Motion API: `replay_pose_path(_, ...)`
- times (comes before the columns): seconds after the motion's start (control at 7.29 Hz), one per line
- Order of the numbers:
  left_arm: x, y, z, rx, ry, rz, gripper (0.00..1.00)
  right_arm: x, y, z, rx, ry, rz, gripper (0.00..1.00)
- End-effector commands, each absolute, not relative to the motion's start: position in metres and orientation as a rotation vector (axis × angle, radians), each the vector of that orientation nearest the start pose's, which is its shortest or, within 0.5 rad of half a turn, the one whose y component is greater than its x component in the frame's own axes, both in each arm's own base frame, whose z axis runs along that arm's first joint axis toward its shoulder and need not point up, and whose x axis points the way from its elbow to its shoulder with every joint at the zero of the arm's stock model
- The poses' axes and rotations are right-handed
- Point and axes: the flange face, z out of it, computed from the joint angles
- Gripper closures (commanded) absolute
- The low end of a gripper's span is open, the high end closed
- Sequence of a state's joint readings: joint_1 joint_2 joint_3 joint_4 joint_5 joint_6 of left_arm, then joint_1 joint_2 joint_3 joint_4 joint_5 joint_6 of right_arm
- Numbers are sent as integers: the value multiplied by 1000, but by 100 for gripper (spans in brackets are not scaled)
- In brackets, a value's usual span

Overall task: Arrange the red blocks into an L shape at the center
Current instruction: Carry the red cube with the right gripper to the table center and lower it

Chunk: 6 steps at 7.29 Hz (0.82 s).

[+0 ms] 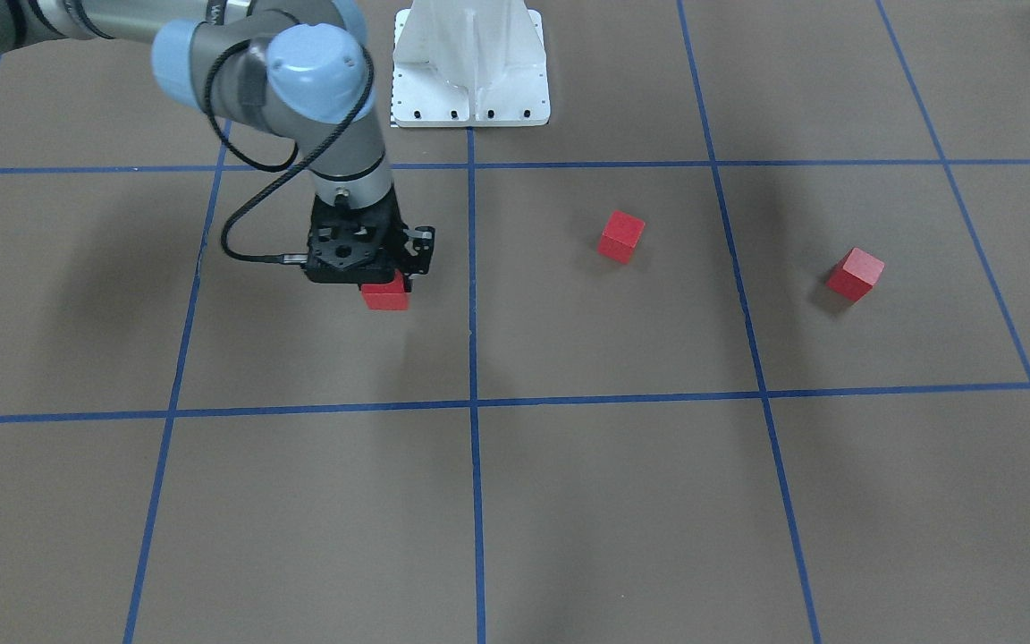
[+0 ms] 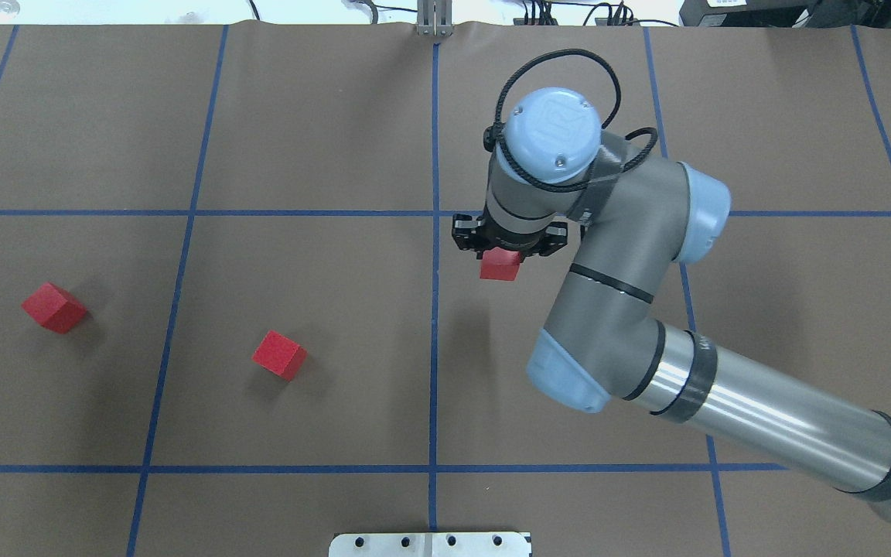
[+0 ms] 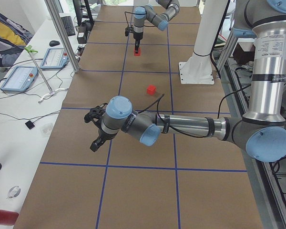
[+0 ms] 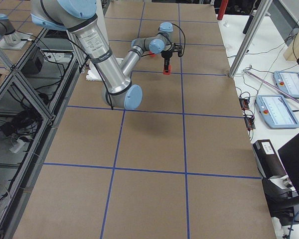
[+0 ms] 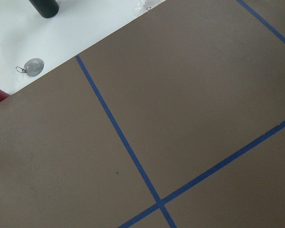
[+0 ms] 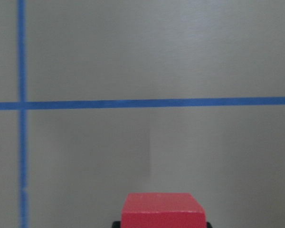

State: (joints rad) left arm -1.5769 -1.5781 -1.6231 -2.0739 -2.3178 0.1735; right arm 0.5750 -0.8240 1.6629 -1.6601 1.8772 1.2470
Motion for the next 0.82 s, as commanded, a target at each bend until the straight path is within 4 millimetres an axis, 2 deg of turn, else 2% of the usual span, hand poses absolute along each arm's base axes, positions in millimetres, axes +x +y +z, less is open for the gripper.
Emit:
replay_pose_path(0.0,-69,-518,573,602,679,366,0,-587,-432,162,81,-800,118,99)
replay_pose_path(0.14,-69,-518,573,600,679,365,0,-609,-420,170,77,-803,130,97)
replay_pose_path(0.27,-69,-518,573,602,679,366,0,-623,-418,174,64,-786,130,94)
replay_pose_path(0.41,-69,-518,573,600,679,365,0,-630,-411,175,58,-780,119,89)
replay_pose_path(0.69,-69,-518,576,596,680,364,0,-631,-410,179,59,-774,110,77)
